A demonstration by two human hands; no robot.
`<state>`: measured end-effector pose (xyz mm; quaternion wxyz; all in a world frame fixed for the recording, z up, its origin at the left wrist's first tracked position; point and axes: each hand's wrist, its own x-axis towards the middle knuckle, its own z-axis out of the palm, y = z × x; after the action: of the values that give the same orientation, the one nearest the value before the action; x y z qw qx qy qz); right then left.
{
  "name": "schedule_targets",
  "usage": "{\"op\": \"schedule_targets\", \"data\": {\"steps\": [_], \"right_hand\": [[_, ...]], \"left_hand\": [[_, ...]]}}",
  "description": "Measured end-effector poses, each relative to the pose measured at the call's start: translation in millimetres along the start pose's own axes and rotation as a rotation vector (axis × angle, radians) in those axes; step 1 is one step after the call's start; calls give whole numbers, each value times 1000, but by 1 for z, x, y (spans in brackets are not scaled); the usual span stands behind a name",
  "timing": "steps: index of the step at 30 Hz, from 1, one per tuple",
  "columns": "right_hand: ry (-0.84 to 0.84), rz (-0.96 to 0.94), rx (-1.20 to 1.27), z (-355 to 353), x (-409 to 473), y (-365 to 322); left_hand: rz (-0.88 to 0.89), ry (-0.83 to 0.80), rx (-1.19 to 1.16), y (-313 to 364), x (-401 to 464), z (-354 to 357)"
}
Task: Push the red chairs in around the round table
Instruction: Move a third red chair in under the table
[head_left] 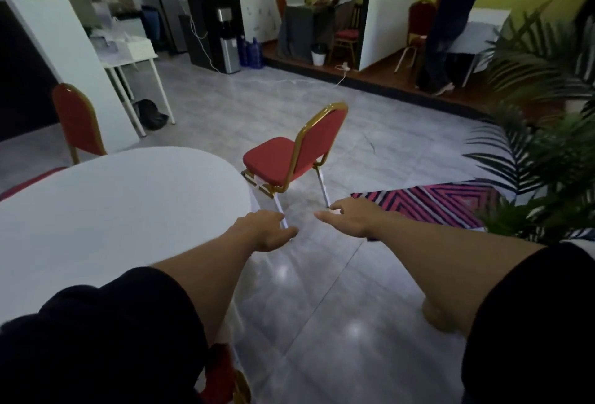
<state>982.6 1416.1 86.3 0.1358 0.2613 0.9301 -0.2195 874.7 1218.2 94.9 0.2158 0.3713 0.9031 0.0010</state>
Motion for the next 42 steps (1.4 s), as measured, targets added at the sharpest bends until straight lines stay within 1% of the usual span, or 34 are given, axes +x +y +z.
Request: {"op": "schedule_targets", "data": {"steps": [5,11,13,19,26,32,36,42], "right_hand": [[-7,-27,-37,-38,64,38],[-26,-57,-53,-95,147,88],[-21,-75,-52,-109,166,97],[-32,-134,-39,-153,231,122],[-10,-186,-32,-204,307,135],[-2,-145,-3,-247,393,146],[-5,-163,-12,-267,444,151],[-30,-231,-20,-287,512,155]], "left_hand": [[-32,13,-14,24,66,-21],[-61,79,-93,64,156,-53],[-83,109,-132,71,181,-62],[-130,107,-163,90,260,-89],[-118,113,-146,88,371,-126],[-102,104,-150,89,460,-168],[-80,130,-174,83,509,-186],[-136,103,-207,82,570,-195]]}}
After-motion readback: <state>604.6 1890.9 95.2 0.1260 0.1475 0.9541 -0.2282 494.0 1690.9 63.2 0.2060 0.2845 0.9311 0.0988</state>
